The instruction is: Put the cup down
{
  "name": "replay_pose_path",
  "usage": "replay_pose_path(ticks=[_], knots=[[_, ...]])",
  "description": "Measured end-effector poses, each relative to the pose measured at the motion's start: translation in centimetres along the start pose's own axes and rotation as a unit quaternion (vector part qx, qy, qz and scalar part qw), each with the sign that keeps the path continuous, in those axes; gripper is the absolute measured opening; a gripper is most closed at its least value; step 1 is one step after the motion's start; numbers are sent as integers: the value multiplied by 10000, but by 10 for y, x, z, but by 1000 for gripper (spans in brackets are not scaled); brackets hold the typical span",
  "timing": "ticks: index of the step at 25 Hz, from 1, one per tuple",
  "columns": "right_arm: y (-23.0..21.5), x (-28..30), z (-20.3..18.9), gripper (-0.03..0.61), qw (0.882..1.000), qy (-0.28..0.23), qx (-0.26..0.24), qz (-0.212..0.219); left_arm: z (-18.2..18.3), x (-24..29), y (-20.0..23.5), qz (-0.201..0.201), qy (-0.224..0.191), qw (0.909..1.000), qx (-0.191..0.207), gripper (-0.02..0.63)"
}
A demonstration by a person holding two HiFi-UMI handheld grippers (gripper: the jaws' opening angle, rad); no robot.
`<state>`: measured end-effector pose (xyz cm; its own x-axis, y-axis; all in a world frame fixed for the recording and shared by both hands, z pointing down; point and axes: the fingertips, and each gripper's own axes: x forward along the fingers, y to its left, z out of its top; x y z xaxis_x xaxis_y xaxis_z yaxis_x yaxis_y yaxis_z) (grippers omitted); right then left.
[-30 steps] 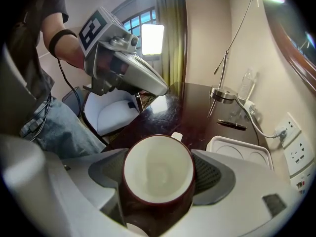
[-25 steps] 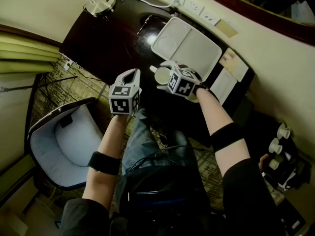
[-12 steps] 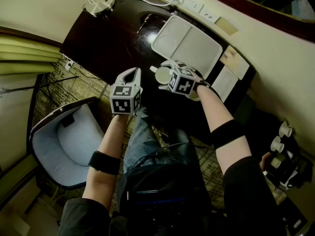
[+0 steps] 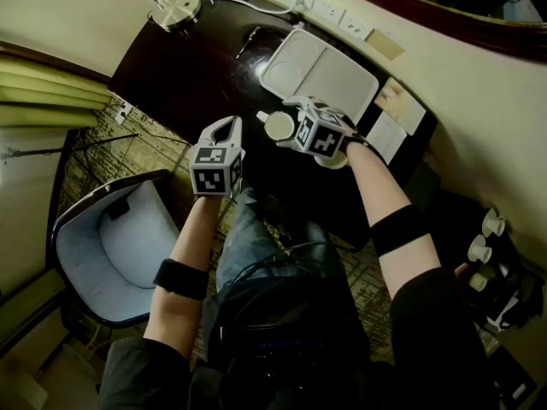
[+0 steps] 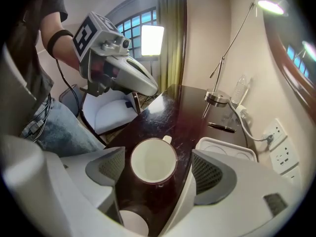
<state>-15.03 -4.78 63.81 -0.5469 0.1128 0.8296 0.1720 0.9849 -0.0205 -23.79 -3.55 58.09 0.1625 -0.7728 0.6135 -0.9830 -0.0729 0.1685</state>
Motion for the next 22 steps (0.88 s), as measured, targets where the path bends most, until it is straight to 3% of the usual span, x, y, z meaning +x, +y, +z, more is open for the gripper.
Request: replay_pose_path(ticks=[2,6,11,13,15,18,22], knots=[[-8,-19,10,460,9996,-120,56,-247,3,-6,-6,-5,-58,10000,-20,1],[-16,-58,32,385,9959,-574,345,-600,10,-18,-22,-130,-113,9998,-123,1],[-29,-109,43,196,9824,-1083,718,-1342,15,-33,-43,-246,-123,9996,-12,1],[-34,-131,39,148,9726,-1255,968,-1702,15,-38,-51,-296,-88,9995,15,1],[-40,-150,28,50,9585,-1434,1348,-2062,18,-41,-56,-323,-83,9994,68,1],[-42,-173,5,13,9378,-1558,1991,-2378,26,-42,-59,-318,-114,9993,182,1],[-32,-192,-24,9,9105,-1659,2671,-2687,37,-40,-59,-263,-248,9987,348,1]])
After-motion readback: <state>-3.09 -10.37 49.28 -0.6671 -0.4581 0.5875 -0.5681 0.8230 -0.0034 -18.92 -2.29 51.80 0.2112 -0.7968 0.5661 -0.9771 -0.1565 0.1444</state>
